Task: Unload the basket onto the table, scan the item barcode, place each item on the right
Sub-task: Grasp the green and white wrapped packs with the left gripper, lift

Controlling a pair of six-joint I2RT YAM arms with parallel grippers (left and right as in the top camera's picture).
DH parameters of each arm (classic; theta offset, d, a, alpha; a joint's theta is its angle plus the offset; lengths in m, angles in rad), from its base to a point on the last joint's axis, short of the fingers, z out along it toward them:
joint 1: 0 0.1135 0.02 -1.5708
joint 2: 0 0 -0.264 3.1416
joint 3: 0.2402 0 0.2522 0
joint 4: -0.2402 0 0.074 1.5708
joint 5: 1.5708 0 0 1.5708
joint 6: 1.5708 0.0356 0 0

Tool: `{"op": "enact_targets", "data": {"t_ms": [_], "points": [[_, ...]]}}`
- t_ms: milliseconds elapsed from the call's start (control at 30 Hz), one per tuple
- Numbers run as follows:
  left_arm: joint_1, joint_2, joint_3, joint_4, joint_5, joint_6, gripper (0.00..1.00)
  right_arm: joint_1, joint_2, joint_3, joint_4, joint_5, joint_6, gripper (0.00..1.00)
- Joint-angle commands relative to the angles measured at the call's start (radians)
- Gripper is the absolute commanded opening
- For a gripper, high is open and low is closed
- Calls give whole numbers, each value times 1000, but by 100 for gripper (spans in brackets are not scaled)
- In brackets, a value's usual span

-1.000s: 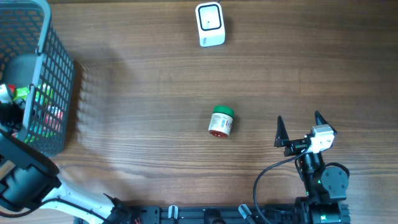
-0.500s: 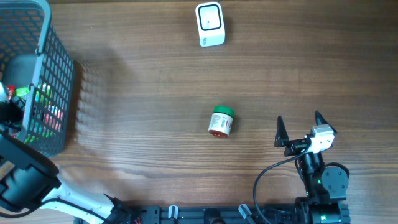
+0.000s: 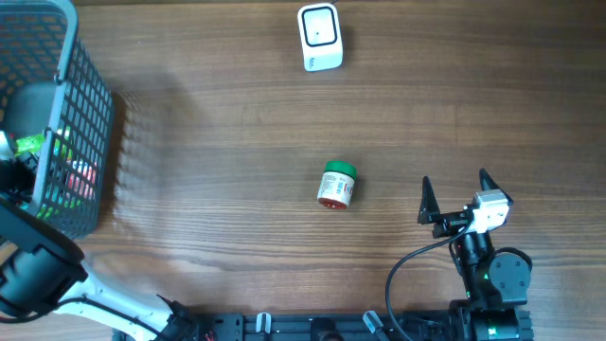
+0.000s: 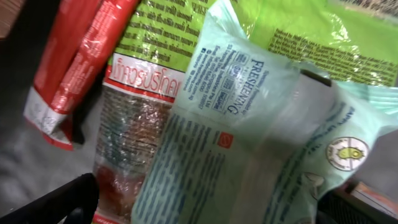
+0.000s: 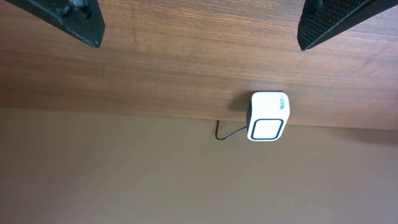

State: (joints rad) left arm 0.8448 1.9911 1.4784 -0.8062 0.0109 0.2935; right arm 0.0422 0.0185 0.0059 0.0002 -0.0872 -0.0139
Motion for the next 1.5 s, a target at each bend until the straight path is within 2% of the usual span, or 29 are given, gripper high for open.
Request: {"op": "enact_targets", "data": {"t_ms": [0, 533, 567, 600, 667, 733, 767, 933, 1067, 1233, 1467], "points": [[8, 43, -7, 7, -17, 12, 100, -4, -1, -1, 6, -14, -12, 100], [18, 130, -69, 44, 38, -22, 100, -4, -1, -1, 6, -14, -12, 100], [18, 132, -71, 44, 44, -21, 96, -4, -1, -1, 5, -14, -12, 100], [17, 132, -72, 43, 53, -21, 84, -4, -1, -1, 5, -14, -12, 100], [17, 130, -71, 44, 75, -21, 53, -4, -1, -1, 6, -14, -12, 100], [17, 129, -71, 43, 74, -21, 29, -4, -1, -1, 6, -14, -12, 100], [17, 129, -71, 43, 75, -21, 24, -4, -1, -1, 5, -14, -12, 100], [16, 104, -58, 33, 75, -22, 17, -4, -1, -1, 6, -14, -12, 100], [12, 31, 20, -7, 79, -65, 17, -4, -1, -1, 6, -14, -12, 100], [-7, -118, 162, -75, 120, -75, 18, -4, -1, -1, 5, -14, -11, 100], [-58, -363, 267, -63, 124, -126, 20, -4, -1, -1, 5, -14, -12, 100]]}}
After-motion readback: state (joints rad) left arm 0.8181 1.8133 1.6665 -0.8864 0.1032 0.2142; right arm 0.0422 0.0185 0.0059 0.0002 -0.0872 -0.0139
